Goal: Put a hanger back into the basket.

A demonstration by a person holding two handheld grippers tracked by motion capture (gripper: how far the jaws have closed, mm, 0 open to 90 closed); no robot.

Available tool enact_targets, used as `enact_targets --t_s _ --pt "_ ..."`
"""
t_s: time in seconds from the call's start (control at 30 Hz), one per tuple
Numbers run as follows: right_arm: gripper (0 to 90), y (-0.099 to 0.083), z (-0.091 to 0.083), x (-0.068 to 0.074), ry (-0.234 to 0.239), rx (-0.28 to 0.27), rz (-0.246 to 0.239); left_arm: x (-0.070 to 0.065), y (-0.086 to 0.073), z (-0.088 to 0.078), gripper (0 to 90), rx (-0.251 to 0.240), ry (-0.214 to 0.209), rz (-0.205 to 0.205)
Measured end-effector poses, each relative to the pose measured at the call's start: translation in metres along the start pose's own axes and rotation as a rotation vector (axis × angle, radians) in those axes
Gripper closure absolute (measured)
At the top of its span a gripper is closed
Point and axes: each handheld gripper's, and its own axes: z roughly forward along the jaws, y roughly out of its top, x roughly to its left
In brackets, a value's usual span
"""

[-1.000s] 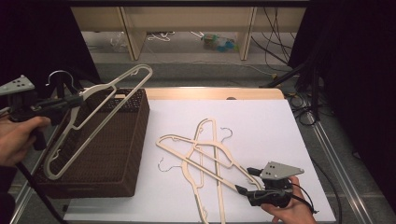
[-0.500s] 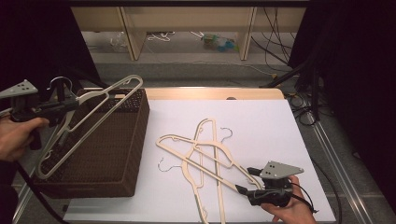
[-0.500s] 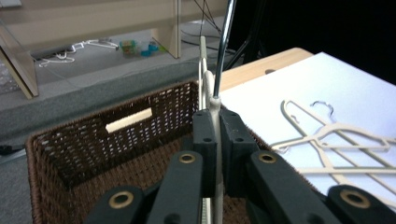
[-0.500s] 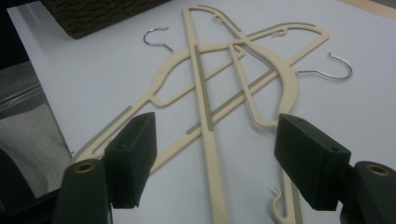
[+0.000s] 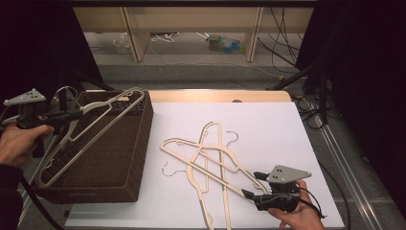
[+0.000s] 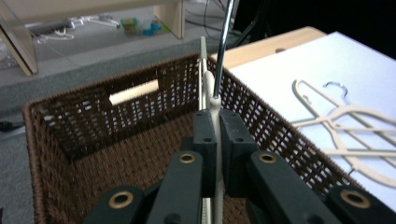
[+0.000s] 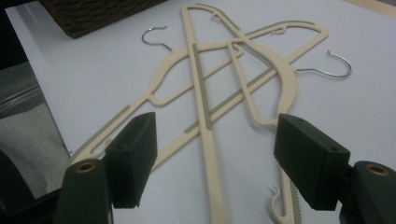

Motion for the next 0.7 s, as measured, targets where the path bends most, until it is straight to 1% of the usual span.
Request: enact_targets --t_s 0.07,0.13,0.2,0.23,0.37,0.5,0.53,0.57,0.63,0.67,0.7 --pt "31.3 0.000 0.000 0.000 0.000 -0.001 0.000 0.001 -0.002 0.003 85.8 0.016 -0.003 0.000" --pt "31.4 0.000 0.001 0.000 0.000 -0.002 0.000 0.002 -0.004 0.005 85.8 0.020 -0.016 -0.007" --pt "31.4 0.000 0.001 0.000 0.001 -0.001 0.000 0.002 -0.005 0.007 85.7 0.040 -0.012 -0.010" --pt "31.4 0.000 0.001 0.000 0.001 -0.002 0.002 0.002 -0.007 0.011 85.8 0.051 -0.014 -0.010" --pt "31.4 0.000 0.001 0.000 0.002 -0.003 0.002 0.002 -0.009 0.016 85.7 0.059 -0.016 -0.005" --pt "31.3 0.000 0.001 0.000 0.003 -0.003 0.003 0.002 -0.013 0.023 85.7 0.070 -0.015 -0.013" --pt "31.3 -0.001 0.001 0.000 0.003 -0.003 0.002 0.004 -0.016 0.027 85.7 0.092 -0.007 -0.006" --pt "31.3 -0.001 0.001 0.000 0.003 -0.003 0.002 0.004 -0.016 0.027 85.6 0.092 -0.007 -0.006" --pt "31.3 -0.001 0.001 -0.001 0.002 -0.002 0.001 0.005 -0.021 0.031 85.6 0.109 -0.008 -0.010" --pt "31.3 -0.001 0.001 -0.001 0.003 -0.001 0.001 0.007 -0.023 0.032 85.7 0.122 -0.014 -0.001" --pt "31.3 -0.001 0.001 -0.001 0.005 0.005 0.001 0.008 -0.026 0.035 85.6 0.126 -0.018 -0.006"
